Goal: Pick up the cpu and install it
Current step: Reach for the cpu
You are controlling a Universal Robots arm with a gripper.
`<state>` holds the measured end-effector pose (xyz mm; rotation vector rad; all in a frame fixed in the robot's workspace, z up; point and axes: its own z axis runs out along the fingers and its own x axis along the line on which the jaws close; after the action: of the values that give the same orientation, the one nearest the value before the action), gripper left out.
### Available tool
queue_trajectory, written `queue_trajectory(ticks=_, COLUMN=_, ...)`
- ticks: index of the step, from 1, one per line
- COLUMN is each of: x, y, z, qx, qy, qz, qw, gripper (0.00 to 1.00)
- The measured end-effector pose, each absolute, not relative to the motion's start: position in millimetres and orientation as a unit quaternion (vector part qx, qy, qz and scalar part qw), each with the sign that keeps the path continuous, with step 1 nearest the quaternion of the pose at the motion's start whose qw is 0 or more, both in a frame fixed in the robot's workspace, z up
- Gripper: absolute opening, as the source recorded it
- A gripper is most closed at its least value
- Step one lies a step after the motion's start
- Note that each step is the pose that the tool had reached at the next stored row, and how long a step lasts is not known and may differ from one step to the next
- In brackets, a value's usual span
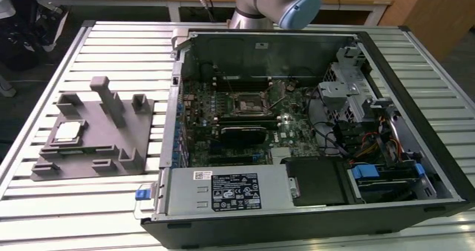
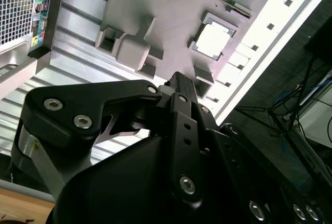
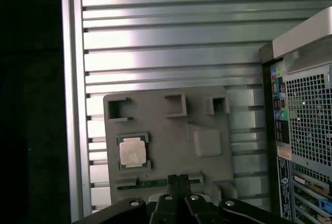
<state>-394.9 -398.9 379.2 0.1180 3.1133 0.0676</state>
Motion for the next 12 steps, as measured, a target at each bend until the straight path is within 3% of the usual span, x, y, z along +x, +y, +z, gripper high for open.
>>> queue_trajectory(ticks=12, x=-413.3, y=-398.9, z=377.8, qx=0.038, qy=0.999, qz=0.022, qw=0.013, gripper=0.11)
